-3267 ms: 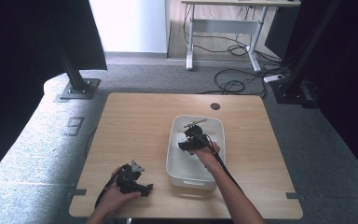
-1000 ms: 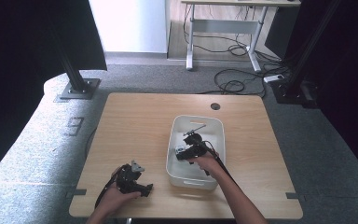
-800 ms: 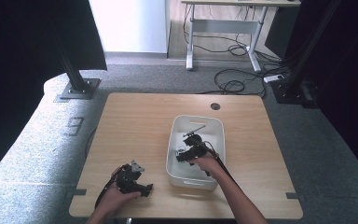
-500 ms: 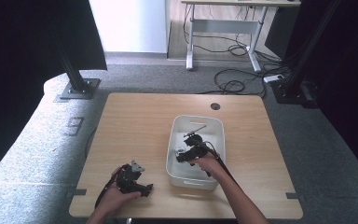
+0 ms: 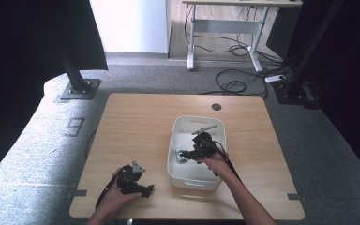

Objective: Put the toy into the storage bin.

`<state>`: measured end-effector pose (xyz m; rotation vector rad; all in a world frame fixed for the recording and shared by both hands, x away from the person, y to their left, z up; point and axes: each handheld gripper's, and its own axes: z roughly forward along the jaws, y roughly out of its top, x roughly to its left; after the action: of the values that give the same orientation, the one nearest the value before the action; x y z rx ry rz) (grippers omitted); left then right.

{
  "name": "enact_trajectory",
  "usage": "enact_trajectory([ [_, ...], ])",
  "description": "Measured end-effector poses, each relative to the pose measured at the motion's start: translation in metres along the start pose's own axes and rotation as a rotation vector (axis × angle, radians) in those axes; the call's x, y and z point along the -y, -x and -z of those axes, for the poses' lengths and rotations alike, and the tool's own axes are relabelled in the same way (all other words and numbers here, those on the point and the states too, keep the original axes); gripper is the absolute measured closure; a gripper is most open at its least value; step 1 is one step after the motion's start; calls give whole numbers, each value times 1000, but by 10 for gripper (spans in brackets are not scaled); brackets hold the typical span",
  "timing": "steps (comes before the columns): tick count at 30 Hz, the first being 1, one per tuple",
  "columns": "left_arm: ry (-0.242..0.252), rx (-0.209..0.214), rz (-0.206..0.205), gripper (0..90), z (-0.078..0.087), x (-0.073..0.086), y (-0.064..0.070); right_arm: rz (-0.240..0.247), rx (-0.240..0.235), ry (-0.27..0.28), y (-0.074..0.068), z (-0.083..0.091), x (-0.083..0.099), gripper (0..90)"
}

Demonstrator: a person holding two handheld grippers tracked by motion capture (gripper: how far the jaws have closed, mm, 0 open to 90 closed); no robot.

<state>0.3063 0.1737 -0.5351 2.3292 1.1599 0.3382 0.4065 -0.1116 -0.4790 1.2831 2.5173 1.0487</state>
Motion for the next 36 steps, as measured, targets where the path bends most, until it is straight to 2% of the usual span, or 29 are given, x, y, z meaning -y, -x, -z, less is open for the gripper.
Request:
enact_trajectory([
  [7,-2,1,-1,64,0,0,0,24,-3,59,3,25,6,366],
  [18,1,4,-5,57,-1,-1,-1,23,1,121,11,50,20,373],
  [29,0,3,-4,57,-1,-1,-1,6,34,200,30,84,48,378],
  [36,0,3,-3,57,-1,-1,-1,-14,56,231,44,95,68,383],
])
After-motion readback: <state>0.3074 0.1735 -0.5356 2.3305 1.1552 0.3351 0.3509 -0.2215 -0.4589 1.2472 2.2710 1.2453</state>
